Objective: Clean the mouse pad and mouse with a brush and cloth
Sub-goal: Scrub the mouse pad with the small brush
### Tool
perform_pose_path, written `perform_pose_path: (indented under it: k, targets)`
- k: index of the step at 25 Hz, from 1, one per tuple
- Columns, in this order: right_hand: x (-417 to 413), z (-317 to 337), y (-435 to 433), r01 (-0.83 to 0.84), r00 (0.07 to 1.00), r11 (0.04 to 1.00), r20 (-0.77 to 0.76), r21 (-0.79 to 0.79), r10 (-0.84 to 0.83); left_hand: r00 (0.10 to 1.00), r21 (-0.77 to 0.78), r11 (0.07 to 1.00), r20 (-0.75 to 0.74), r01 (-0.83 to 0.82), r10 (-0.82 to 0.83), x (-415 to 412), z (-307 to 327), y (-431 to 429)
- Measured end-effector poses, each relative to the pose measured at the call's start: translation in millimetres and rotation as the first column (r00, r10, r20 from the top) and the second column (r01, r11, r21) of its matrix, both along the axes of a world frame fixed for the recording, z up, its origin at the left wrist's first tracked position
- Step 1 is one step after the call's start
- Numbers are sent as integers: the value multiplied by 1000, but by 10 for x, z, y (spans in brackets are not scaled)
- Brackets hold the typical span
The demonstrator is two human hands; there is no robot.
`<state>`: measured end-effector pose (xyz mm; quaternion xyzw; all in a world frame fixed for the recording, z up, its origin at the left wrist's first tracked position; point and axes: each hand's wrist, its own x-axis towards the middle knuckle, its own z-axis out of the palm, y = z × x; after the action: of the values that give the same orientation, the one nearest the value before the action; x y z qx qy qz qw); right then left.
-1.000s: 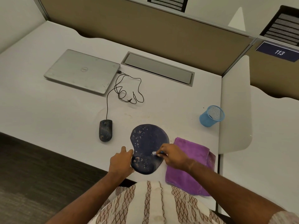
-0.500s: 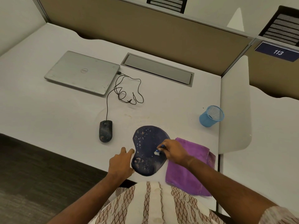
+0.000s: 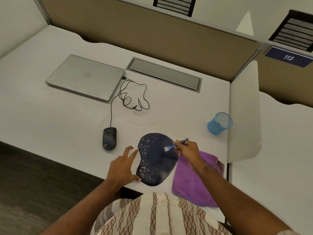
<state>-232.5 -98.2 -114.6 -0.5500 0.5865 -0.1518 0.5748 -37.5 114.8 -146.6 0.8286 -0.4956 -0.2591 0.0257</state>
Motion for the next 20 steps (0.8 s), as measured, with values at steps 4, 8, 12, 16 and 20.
perform_pose_path:
  k: [4,8,12,16,20]
  targets:
    - [-54,4,37,171,982,977,54,126,-179,992,60,990,17,128,-129,116,-117,-122]
    - [-158,-25,33,201,978,973,31,112,-206,965,99,960,-23,263,-262,268,-240,-178]
    - [-275,-74,32,197,980,977,-2,84,-197,957,47,957,-70,287,-283,357,-346,-148]
    - [-352,-106,39,185,982,981,-47,54,-182,952,11,952,-29,305,-305,375,-393,-107]
    - [-356,-115,14,177,983,983,-58,36,-175,958,-40,957,16,287,-287,361,-402,-83]
